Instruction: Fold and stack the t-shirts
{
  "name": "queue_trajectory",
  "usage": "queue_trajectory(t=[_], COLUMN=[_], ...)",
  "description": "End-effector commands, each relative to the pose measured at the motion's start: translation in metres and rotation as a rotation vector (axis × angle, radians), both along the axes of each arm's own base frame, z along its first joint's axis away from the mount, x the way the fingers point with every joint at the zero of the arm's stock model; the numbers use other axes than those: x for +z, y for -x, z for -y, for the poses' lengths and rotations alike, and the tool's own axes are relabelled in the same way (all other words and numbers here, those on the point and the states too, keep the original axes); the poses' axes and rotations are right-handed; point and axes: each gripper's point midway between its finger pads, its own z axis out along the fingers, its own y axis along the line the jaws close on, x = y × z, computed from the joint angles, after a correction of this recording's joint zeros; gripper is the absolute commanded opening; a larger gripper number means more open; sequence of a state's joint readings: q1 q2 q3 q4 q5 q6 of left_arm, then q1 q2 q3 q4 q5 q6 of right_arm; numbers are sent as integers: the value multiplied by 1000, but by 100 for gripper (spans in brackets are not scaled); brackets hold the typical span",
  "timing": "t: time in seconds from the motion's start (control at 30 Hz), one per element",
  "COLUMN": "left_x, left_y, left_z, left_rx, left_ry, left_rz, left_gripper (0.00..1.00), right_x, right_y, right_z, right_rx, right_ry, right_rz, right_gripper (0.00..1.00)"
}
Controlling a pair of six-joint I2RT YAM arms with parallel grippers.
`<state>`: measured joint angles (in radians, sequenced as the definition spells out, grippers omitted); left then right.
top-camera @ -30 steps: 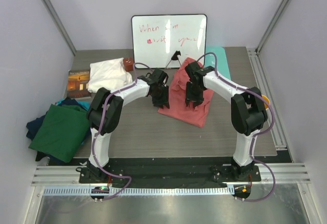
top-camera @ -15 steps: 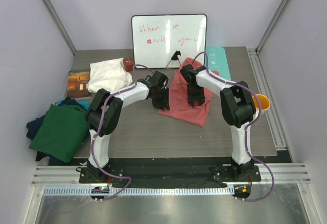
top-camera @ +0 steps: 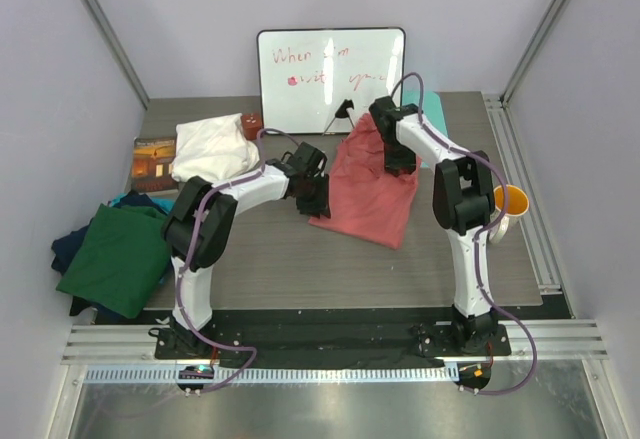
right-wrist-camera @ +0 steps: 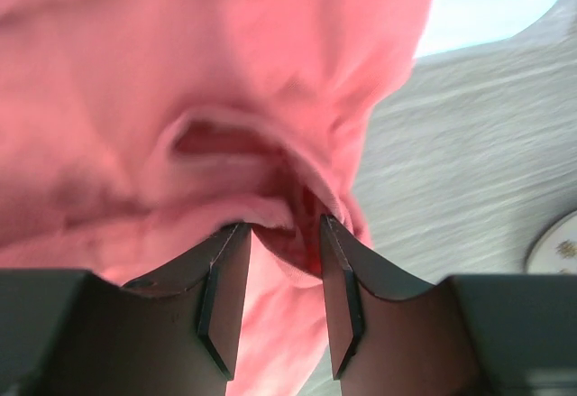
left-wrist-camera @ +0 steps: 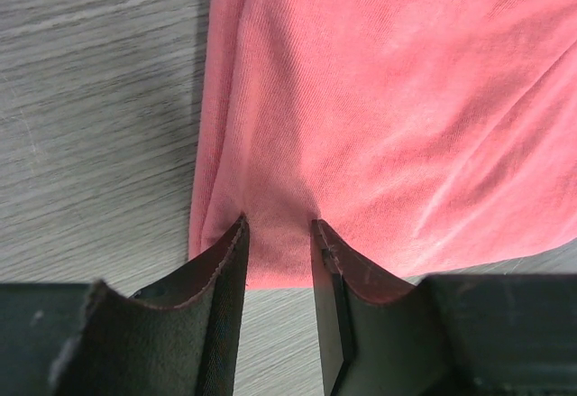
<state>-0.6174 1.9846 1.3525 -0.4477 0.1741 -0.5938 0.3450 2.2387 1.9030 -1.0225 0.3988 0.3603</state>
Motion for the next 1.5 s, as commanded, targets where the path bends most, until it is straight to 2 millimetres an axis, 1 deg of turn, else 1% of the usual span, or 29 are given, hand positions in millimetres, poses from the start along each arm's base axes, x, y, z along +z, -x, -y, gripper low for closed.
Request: queue_trajectory(t=[0.0,0.13,0.2,0.23,0.3,0.33,0.4,0.43,0.47,0.53,0.63,0.67,0.73,0.77,0.8,0.83,0.87,0.9,0.93,0.97,1.0,1.03,1.1,1.13,1.17,1.23,1.3,1.37,1.47], left_x=[-16,-15,-15,-15,-15,-14,-16,-14,-14,-12,-11,-7,-4,-1,-1,-3,-4,-7,-12,-16,-19,-23,-24,-25,-24,-22,-21,-22,-20], left_y=[25,35,44,47,58,62,74,80,85,100,119,122,135,143,150,155,161,165,171,174,177,182,186,188,187,190,190,191,192], left_z=[-19,-21,-22,-22,-24,-23,-23,-24,-23,-20,-20,-19,-17,-14,-15,-17,-17,-22,-29,-32,-35,-41,-47,-51,-53,-60,-70,-73,-73], left_rx=[-22,-29,-39,-44,-47,-49,-54,-58,-62,-78,-102,-106,-124,-143,-148,-150,-161,-159,-146,-142,-141,-139,-138,-136,-120,-106,-78,-65,-64], left_ry=[-84,-83,-90,-92,-96,-95,-100,-98,-97,-99,-141,-142,-162,-165,-179,-197,-217,-242,-267,-277,-290,-305,-319,-330,-338,-357,-388,-396,-383], left_rz=[-63,-72,-77,-79,-86,-89,-102,-104,-108,-114,-122,-112,-118,-118,-132,-139,-140,-149,-164,-177,-189,-205,-214,-220,-216,-217,-206,-207,-205], left_gripper=[35,35,35,35,35,35,35,35,35,36,35,35,36,36,36,35,34,34,33,32,32,31,31,31,31,33,34,35,37], right_x=[18,35,44,59,74,91,107,114,128,138,148,153,151,141,146,143,128,131,126,108,104,94,85,83,75,76,69,64,57], right_y=[-15,-24,-28,-29,-30,-29,-27,-25,-20,-12,7,18,31,43,54,64,78,89,98,110,119,132,148,156,166,176,187,196,208], right_z=[28,34,35,34,33,32,31,30,28,24,21,22,16,14,6,3,1,-4,-7,-9,-17,-21,-34,-37,-38,-39,-36,-33,-46], right_rx=[-29,-46,-50,-50,-45,-42,-28,-27,-15,-4,6,11,30,41,64,71,73,88,88,89,107,106,139,148,147,150,142,140,154], right_ry=[58,30,11,-4,-25,-47,-69,-79,-107,-140,-188,-199,-245,-259,-316,-330,-331,-343,-351,-347,-360,-386,-400,-406,-406,-423,-425,-431,-517], right_rz=[33,92,119,153,197,236,271,285,307,319,326,328,307,270,267,254,209,219,212,175,165,128,87,73,47,46,29,20,-10], right_gripper=[42,42,42,42,43,42,43,44,44,44,44,45,45,45,45,45,45,45,46,47,47,47,48,49,50,55,59,59,59])
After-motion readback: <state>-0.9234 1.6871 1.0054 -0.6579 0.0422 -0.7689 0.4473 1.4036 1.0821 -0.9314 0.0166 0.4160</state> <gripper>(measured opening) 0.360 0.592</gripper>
